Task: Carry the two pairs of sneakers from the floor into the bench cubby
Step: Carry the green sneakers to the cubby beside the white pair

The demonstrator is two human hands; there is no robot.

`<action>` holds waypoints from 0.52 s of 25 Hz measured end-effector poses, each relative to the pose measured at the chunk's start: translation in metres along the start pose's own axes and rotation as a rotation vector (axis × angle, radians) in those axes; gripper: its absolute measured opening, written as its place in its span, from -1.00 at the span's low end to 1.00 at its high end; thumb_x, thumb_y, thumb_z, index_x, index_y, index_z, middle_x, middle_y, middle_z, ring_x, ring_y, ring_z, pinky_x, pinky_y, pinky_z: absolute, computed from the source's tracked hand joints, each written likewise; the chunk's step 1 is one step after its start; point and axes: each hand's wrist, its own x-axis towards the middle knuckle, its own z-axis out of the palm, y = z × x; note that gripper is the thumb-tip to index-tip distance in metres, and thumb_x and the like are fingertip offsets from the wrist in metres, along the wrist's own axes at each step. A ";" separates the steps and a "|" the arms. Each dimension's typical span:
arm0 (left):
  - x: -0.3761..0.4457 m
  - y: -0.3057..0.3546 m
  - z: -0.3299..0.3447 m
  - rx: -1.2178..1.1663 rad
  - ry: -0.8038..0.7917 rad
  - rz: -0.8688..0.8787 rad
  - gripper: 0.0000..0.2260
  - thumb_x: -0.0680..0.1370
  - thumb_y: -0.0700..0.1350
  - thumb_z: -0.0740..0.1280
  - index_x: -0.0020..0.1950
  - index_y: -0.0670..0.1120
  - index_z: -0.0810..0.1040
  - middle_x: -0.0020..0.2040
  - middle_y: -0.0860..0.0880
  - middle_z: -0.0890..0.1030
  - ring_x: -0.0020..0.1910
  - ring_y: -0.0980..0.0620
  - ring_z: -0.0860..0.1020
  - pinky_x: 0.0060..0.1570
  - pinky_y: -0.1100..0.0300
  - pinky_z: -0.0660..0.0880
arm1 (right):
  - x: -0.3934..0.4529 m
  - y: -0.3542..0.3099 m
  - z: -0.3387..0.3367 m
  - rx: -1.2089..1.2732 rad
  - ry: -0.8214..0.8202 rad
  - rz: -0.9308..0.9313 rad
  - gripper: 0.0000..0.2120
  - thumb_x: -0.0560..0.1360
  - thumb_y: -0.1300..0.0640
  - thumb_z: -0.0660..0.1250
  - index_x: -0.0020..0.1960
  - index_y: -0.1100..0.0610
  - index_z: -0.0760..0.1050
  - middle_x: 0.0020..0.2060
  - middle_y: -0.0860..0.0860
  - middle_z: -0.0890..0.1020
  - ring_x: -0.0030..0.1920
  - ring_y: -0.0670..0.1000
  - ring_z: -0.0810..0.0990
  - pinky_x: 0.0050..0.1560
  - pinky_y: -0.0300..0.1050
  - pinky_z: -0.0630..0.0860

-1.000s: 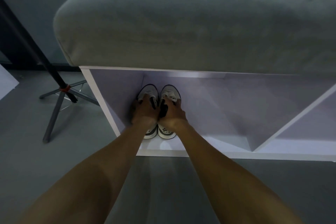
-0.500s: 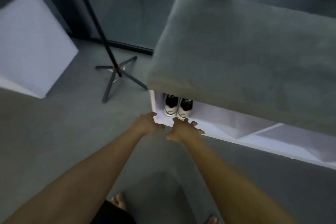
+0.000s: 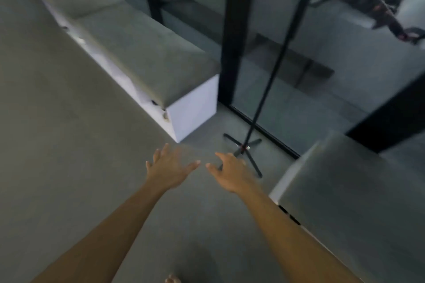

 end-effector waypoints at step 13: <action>0.032 -0.286 -0.309 -0.382 0.325 -0.234 -0.43 0.50 0.28 0.36 0.42 0.04 0.46 0.45 -0.09 0.46 0.44 -0.08 0.39 0.43 0.01 0.28 | 0.129 -0.435 -0.021 -0.038 -0.256 -0.485 -0.48 0.60 -0.20 0.26 0.50 -0.04 0.36 0.47 0.00 0.44 0.43 0.06 0.42 0.39 -0.04 0.33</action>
